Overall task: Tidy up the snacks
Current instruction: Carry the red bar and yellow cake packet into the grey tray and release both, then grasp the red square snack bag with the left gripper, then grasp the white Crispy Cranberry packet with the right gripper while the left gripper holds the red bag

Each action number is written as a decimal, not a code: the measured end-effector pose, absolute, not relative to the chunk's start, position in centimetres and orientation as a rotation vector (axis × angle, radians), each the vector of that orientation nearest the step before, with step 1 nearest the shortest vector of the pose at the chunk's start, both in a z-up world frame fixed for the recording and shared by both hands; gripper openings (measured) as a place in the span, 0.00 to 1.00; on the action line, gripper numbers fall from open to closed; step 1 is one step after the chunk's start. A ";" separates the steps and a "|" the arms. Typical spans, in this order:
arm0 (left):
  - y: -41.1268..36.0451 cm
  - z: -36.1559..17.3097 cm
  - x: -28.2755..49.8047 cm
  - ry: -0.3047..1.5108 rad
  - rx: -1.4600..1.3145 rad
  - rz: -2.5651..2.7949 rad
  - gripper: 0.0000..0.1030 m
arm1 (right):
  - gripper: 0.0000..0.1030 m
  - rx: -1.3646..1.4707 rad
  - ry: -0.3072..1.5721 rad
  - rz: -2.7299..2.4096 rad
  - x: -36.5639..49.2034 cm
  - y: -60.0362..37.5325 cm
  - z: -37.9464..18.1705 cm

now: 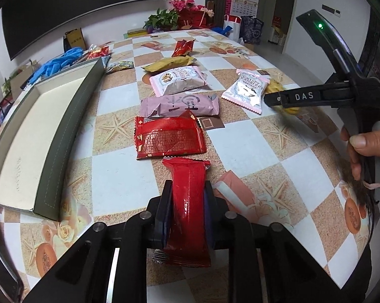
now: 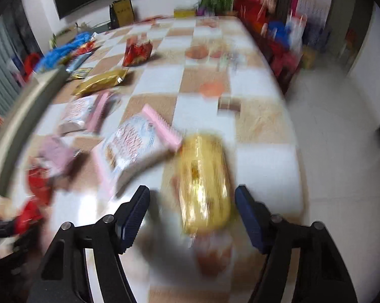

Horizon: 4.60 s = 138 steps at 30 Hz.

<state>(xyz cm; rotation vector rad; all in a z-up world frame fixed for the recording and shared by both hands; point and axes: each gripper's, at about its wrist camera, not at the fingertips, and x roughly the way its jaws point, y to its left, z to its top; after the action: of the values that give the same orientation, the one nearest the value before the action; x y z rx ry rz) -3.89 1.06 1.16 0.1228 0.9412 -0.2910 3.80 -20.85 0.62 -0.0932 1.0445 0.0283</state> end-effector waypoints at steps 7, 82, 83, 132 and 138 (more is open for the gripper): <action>1.8 2.0 -4.8 0.970 0.044 -0.327 0.21 | 0.37 -0.014 1.051 0.105 1.4 -19.7 1.6; 4.4 4.5 -0.5 0.937 -0.047 -0.185 0.77 | 0.68 0.039 0.873 0.107 -4.0 -15.5 4.2; 3.7 4.1 -0.1 0.938 -0.028 -0.193 0.77 | 0.68 0.035 0.884 0.088 -4.4 -16.4 3.6; 5.5 1.0 -1.4 0.916 0.009 -0.244 0.21 | 0.58 -0.215 0.992 0.333 4.0 -10.5 0.2; 5.5 0.9 -1.3 0.900 0.009 -0.231 0.21 | 0.41 -0.116 0.975 0.283 0.8 -11.1 0.4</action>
<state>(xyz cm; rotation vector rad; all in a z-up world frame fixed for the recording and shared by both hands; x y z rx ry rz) -1.26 5.52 0.85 0.0092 0.9002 -0.2306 0.81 -11.08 0.44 -0.1160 0.9748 0.2830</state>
